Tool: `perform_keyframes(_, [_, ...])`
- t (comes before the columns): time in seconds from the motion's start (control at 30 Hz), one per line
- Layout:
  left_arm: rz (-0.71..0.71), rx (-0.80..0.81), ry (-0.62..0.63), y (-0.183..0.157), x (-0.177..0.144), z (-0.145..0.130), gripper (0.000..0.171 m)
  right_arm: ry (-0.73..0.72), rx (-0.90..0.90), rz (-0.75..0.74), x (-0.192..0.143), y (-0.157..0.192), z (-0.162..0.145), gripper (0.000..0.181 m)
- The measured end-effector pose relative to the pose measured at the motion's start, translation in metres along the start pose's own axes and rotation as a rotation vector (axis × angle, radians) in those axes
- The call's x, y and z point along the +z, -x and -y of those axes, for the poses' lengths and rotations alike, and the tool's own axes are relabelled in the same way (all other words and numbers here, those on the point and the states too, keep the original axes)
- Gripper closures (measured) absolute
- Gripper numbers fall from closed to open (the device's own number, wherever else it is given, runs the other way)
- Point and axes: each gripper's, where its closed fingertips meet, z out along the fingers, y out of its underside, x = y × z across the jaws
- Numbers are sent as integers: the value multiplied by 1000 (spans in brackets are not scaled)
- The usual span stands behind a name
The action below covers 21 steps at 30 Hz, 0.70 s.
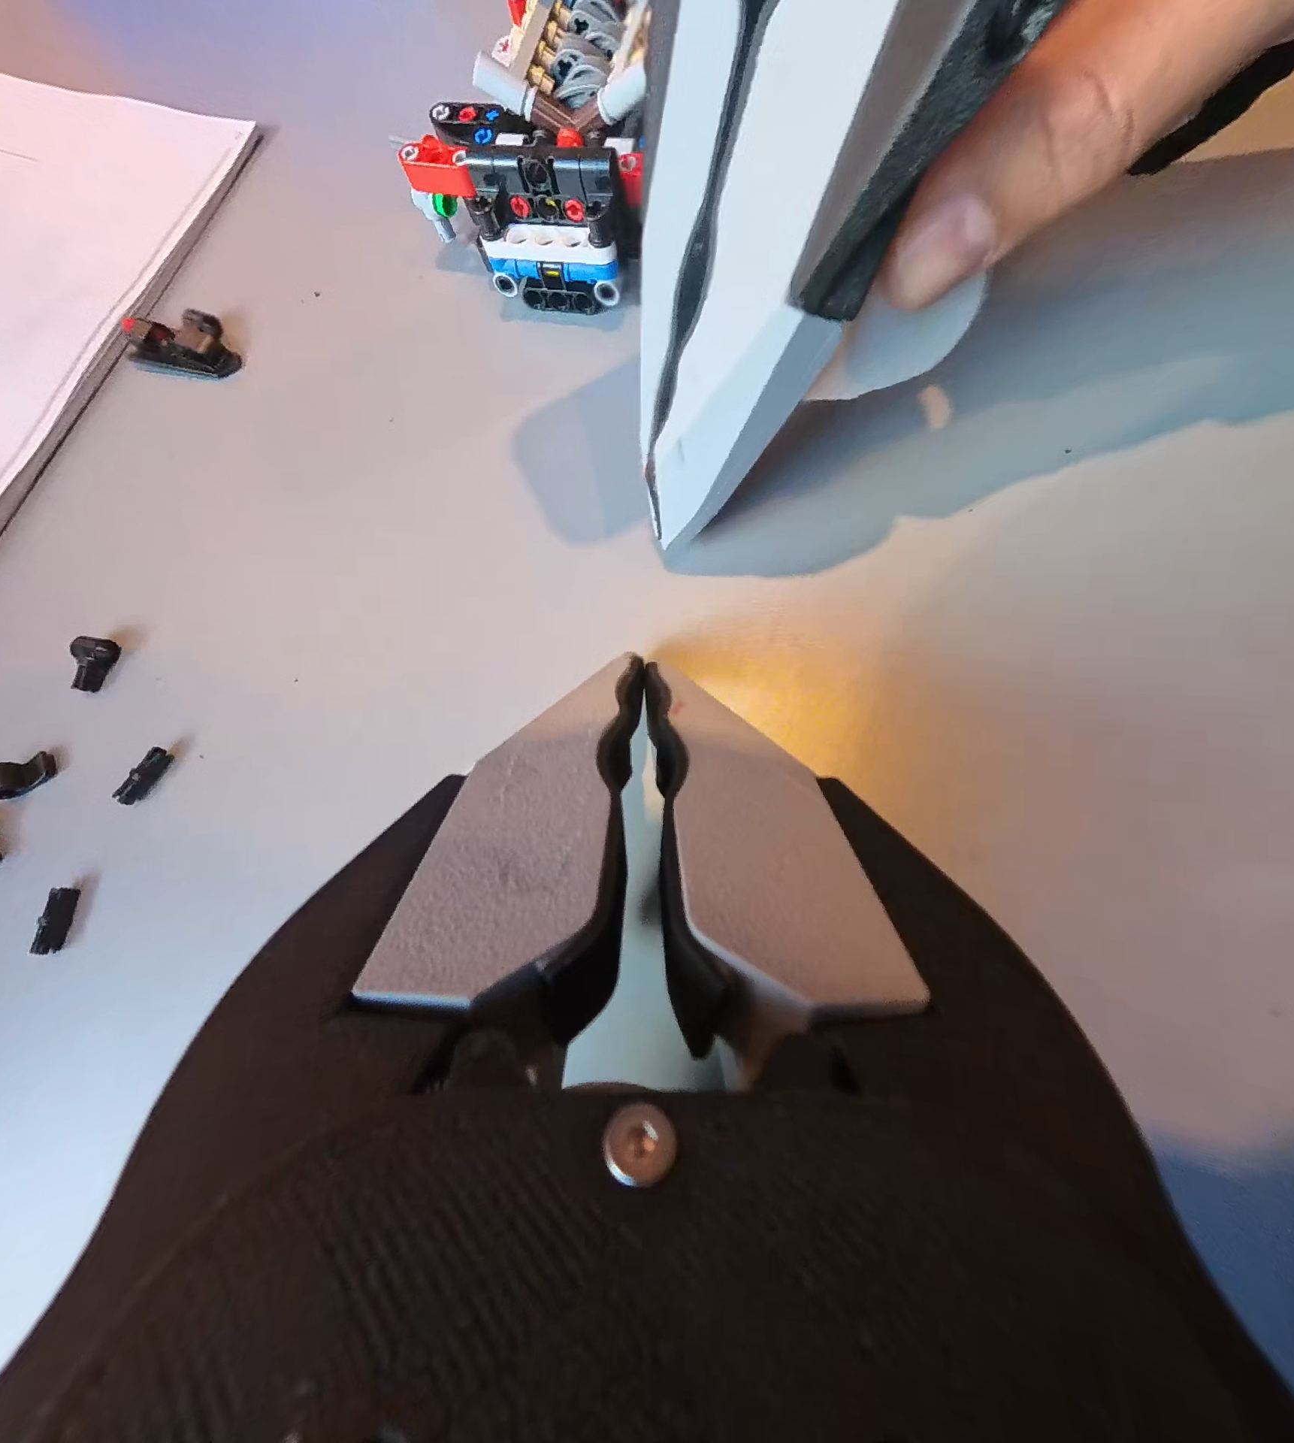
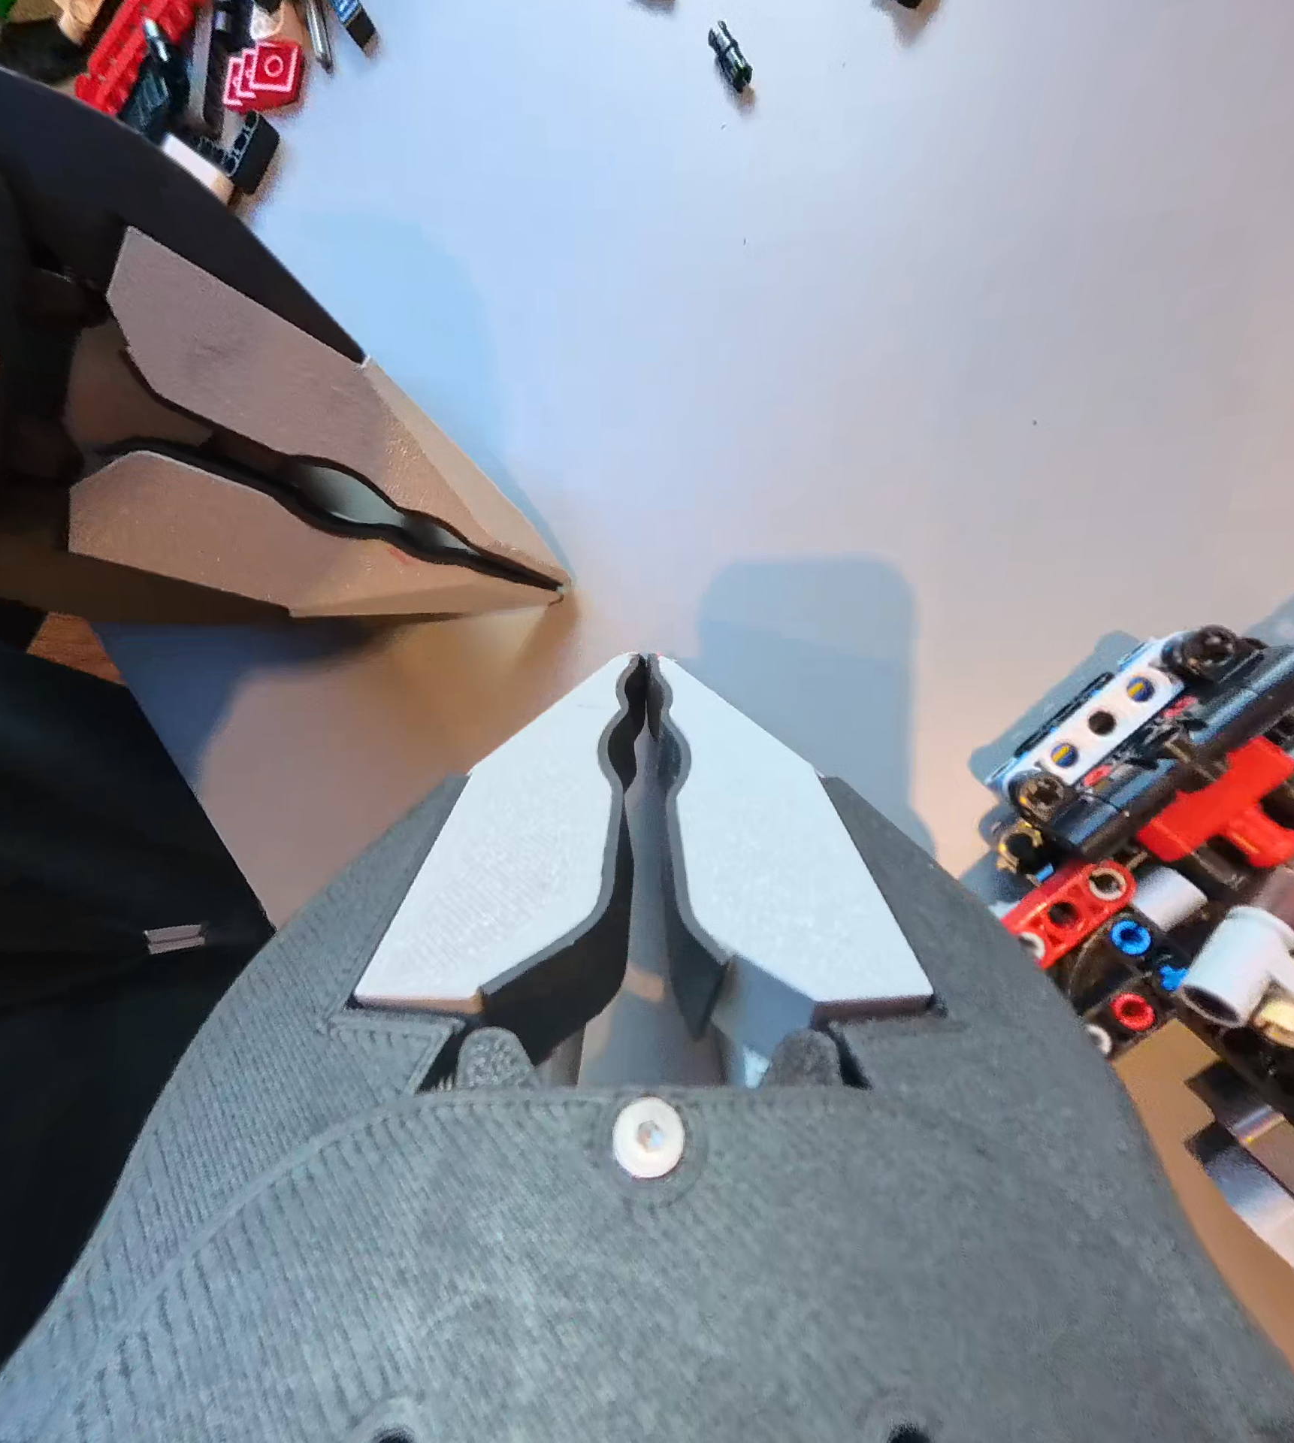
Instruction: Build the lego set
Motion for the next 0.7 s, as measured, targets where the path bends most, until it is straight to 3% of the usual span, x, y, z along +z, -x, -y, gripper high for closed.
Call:
perform_keyframes(0.47, [16, 56, 2, -4, 1, 1, 171, -292, -147, 3, -22, 11, 22, 181])
perform_keyframes(0.7, [60, 101, 3, -3, 2, 1, 171, -357, -194, -22, -35, 7, 17, 181])
